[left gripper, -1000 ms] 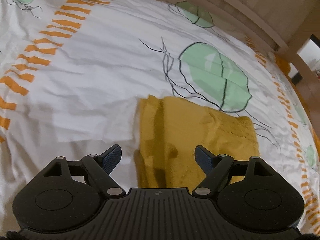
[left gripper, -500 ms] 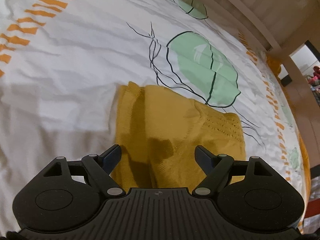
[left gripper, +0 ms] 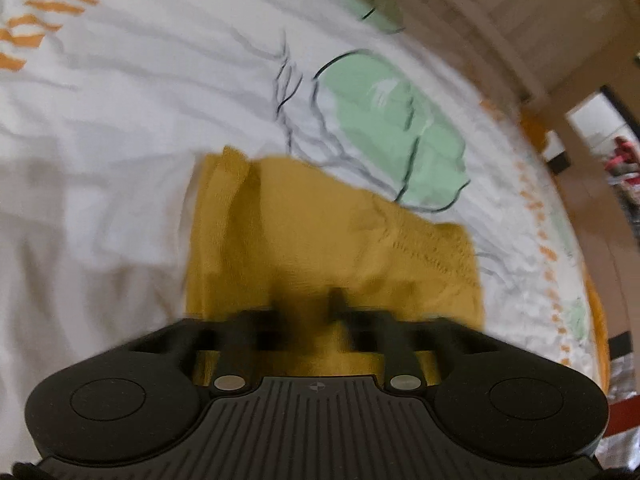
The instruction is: Fold small clothes
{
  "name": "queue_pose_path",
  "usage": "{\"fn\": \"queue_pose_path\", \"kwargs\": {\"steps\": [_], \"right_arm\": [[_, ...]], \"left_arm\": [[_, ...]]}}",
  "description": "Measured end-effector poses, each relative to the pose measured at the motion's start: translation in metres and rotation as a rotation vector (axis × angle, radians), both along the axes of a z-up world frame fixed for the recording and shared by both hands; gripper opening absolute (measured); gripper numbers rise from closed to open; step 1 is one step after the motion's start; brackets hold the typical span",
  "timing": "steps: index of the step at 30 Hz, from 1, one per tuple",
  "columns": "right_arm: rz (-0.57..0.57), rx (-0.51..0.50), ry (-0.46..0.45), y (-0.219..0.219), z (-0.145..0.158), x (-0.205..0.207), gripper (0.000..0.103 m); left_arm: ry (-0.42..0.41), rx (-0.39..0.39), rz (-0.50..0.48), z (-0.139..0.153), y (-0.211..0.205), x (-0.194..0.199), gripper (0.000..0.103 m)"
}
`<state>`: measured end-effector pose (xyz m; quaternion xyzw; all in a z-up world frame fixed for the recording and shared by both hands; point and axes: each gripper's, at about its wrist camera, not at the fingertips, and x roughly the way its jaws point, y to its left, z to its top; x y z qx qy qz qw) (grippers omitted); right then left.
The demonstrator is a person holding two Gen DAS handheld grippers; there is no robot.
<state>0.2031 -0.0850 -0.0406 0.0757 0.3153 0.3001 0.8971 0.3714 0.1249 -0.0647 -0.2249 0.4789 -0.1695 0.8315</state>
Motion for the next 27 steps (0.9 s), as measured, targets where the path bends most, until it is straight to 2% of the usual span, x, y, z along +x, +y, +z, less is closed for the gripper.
{"fn": "queue_pose_path", "kwargs": {"steps": [2, 7, 10, 12, 14, 15, 17, 19, 20, 21, 24, 27], "right_arm": [[0.003, -0.01, -0.002, 0.003, -0.002, -0.002, 0.011], [0.007, -0.023, -0.05, 0.014, 0.008, -0.01, 0.011], [0.043, -0.062, -0.083, 0.032, 0.01, -0.011, 0.011], [0.068, -0.102, -0.088, 0.045, 0.001, -0.007, 0.013], [0.095, -0.149, -0.065, 0.057, -0.013, -0.002, 0.02], [0.107, -0.159, -0.036, 0.06, -0.02, 0.002, 0.023], [0.118, -0.143, 0.014, 0.061, -0.028, 0.005, 0.03], [0.129, -0.107, 0.023, 0.055, -0.027, 0.003, 0.046], [0.147, -0.08, 0.022, 0.051, -0.025, 0.001, 0.057], [0.169, -0.054, 0.022, 0.048, -0.023, -0.001, 0.063], [0.212, 0.004, 0.023, 0.042, -0.017, -0.006, 0.065], [0.188, 0.037, 0.032, 0.034, -0.013, -0.007, 0.066]], "left_arm": [[-0.029, -0.026, 0.016, 0.005, 0.003, -0.003, 0.011], [-0.159, 0.02, -0.003, 0.036, 0.005, -0.017, 0.011], [-0.153, 0.067, 0.003, 0.034, 0.009, -0.018, 0.011], [-0.099, 0.088, 0.029, 0.02, 0.015, -0.012, 0.012], [-0.02, 0.071, 0.047, 0.001, 0.021, -0.004, 0.019], [-0.001, 0.047, 0.061, -0.005, 0.024, -0.001, 0.023], [0.013, -0.013, 0.075, -0.008, 0.032, 0.0, 0.024], [0.008, -0.013, 0.078, -0.005, 0.034, 0.001, 0.028], [-0.001, -0.001, 0.083, -0.003, 0.034, -0.001, 0.028], [-0.006, 0.01, 0.085, -0.002, 0.033, -0.001, 0.028], [-0.009, 0.019, 0.079, -0.001, 0.033, -0.005, 0.028], [-0.024, 0.039, 0.07, 0.002, 0.037, -0.013, 0.029]]}}
